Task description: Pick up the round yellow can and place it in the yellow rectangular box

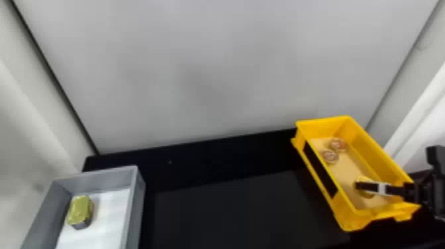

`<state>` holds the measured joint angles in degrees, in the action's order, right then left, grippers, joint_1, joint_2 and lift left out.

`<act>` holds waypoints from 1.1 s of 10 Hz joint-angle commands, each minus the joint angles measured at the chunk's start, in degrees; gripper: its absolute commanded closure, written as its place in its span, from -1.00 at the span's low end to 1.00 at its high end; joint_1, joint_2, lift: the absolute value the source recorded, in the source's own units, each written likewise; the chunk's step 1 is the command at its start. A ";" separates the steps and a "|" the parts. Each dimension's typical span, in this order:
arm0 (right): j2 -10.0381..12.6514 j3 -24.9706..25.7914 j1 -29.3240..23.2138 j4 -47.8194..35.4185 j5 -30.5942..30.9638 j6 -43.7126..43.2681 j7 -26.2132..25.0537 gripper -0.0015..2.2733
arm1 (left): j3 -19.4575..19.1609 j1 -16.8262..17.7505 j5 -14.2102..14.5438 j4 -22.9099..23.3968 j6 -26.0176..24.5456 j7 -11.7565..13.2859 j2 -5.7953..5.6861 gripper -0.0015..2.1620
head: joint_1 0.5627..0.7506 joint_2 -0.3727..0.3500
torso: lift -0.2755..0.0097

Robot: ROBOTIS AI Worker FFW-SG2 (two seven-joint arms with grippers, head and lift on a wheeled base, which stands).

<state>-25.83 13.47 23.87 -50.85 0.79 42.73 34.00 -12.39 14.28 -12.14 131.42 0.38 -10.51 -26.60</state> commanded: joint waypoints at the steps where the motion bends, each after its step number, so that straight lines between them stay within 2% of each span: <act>1: 0.17 -0.99 0.66 1.19 -0.35 -1.05 -0.67 -0.39 | 0.34 0.22 -0.08 -0.37 0.49 0.05 0.04 -0.71 | 0.89 0.08 | 0.93; 2: 0.17 -2.13 0.83 1.36 -1.31 -1.58 -1.73 -0.40 | 0.34 0.22 -0.08 -0.46 0.58 0.14 0.13 -0.71 | 0.89 0.08 | 0.93; 5: 0.34 -4.15 1.18 1.10 -5.62 -3.07 -4.72 -0.94 | 0.43 0.31 -0.16 -0.55 0.85 0.75 0.13 -0.71 | 0.89 0.08 | 0.93; 7: 0.34 -4.33 1.27 -0.39 -6.15 -5.18 -5.24 -0.97 | 0.43 0.31 -0.16 -0.64 0.85 0.93 0.22 -0.71 | 0.89 0.08 | 0.93; 8: 0.26 -4.51 1.09 -4.52 -6.06 -5.89 -5.77 -0.97 | 0.16 0.31 -0.16 -0.55 0.85 1.10 0.13 -0.71 | 0.89 0.08 | 0.93; 9: 0.26 -4.24 0.04 -13.40 -6.06 -5.71 -7.62 -0.97 | -0.28 0.14 -0.16 -0.28 0.76 1.37 0.04 -0.71 | 0.89 0.08 | 0.93; 11: -0.01 -0.20 -3.12 -35.46 -6.06 -4.39 -12.81 -0.97 | -0.72 -0.13 -0.16 0.07 0.49 1.37 0.04 -0.71 | 0.89 0.08 | 0.93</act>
<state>-25.66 10.42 22.99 -70.02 -5.30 37.37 23.82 -12.70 14.37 -12.31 131.15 1.05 -9.14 -26.53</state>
